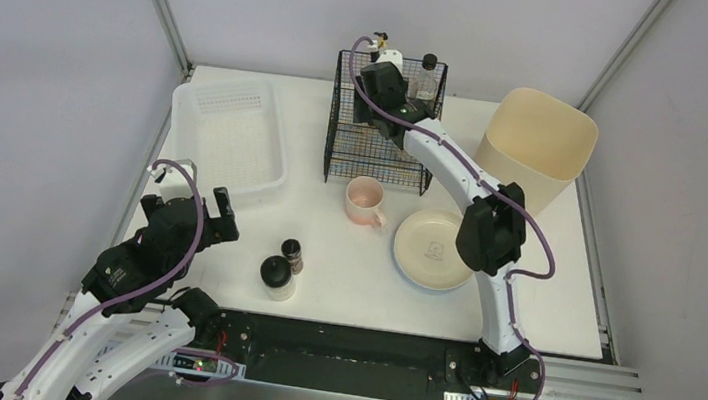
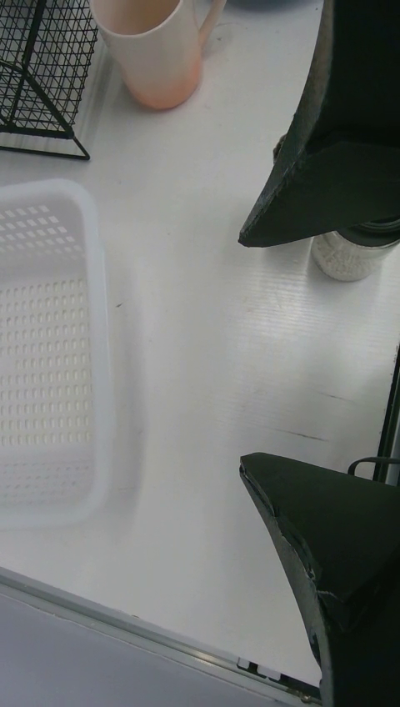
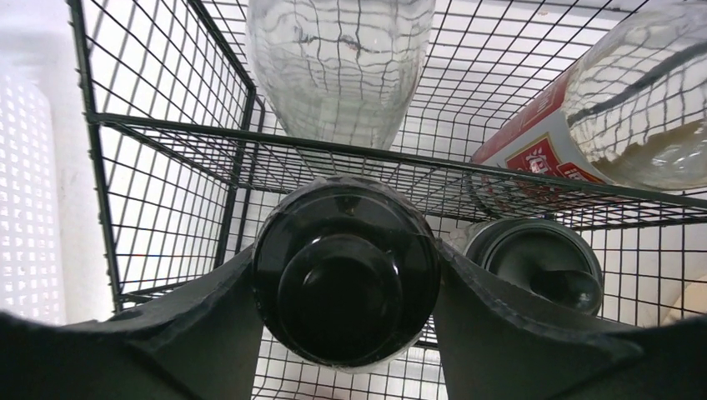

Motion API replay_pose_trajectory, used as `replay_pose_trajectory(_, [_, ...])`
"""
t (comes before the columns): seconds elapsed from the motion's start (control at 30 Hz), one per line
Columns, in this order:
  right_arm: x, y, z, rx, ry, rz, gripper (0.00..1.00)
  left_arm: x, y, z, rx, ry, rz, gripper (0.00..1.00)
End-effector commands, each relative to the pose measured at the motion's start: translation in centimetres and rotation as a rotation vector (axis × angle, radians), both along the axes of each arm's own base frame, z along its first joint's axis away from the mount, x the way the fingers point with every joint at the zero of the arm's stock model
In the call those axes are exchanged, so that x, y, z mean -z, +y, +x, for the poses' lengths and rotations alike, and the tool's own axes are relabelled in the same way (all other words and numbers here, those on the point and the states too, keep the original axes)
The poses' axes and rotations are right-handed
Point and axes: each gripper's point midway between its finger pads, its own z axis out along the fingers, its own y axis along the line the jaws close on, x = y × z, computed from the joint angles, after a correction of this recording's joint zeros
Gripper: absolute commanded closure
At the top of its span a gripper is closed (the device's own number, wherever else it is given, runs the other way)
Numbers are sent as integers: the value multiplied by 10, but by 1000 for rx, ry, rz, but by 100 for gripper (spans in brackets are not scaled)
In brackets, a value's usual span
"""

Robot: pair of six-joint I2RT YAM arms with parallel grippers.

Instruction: Clear the kitchen counter

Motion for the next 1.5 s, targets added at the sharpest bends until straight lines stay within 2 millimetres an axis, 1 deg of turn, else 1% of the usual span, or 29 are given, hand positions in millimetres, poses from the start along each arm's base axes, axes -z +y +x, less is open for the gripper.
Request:
replay_pose_trajectory(0.0, [-34, 2, 17, 22, -94, 55, 61, -7, 2, -1, -11, -7, -12, 1])
replay_pose_trajectory(0.13, [-14, 1, 20, 28, -29, 113, 60, -6, 1, 0, -8, -1, -9, 0])
replay_pose_trajectory(0.33, [5, 0, 25, 45, 13, 126, 57, -6, 2, -1, -9, -5, -10, 0])
replay_pose_trajectory(0.37, [9, 0, 24, 47, 24, 126, 55, -6, 2, -1, -10, -5, -11, 1])
replay_pose_trajectory(0.53, [27, -3, 26, 72, 66, 136, 38, -6, 1, -1, -8, -5, -12, 0])
replay_pose_trajectory(0.67, [26, -5, 25, 80, 66, 138, 27, -5, 1, -1, -7, -2, -11, 0])
replay_pose_trajectory(0.87, [6, -6, 22, 73, 42, 162, 21, -6, 1, -1, -6, -2, -10, 0])
replay_pose_trajectory(0.97, [-9, -7, 18, 67, 26, 176, 20, -5, 1, 0, -6, 1, -8, 0])
replay_pose_trajectory(1.07, [-30, -7, 9, 55, -11, 194, 19, -5, 1, 0, -8, 0, -8, 1])
replay_pose_trajectory(1.17, [-55, -10, -6, 43, -64, 188, 19, -5, 2, 0, -9, 0, -6, 1])
replay_pose_trajectory(1.2, [-58, -11, -12, 39, -77, 171, 19, -5, 1, 0, -8, 0, -5, 0])
replay_pose_trajectory(1.23, [-66, -13, -19, 36, -97, 165, 18, -5, 2, 0, -10, -1, -6, 0])
replay_pose_trajectory(1.3, [-75, -12, -34, 19, -118, 159, 18, -6, 2, 0, -10, -3, -5, 0])
replay_pose_trajectory(1.33, [-85, -12, -44, 7, -131, 172, 18, -6, 2, 0, -10, -3, -5, 0])
replay_pose_trajectory(1.47, [-94, -2, -84, -61, -132, 176, 17, -5, 2, 0, -10, 1, -3, 1])
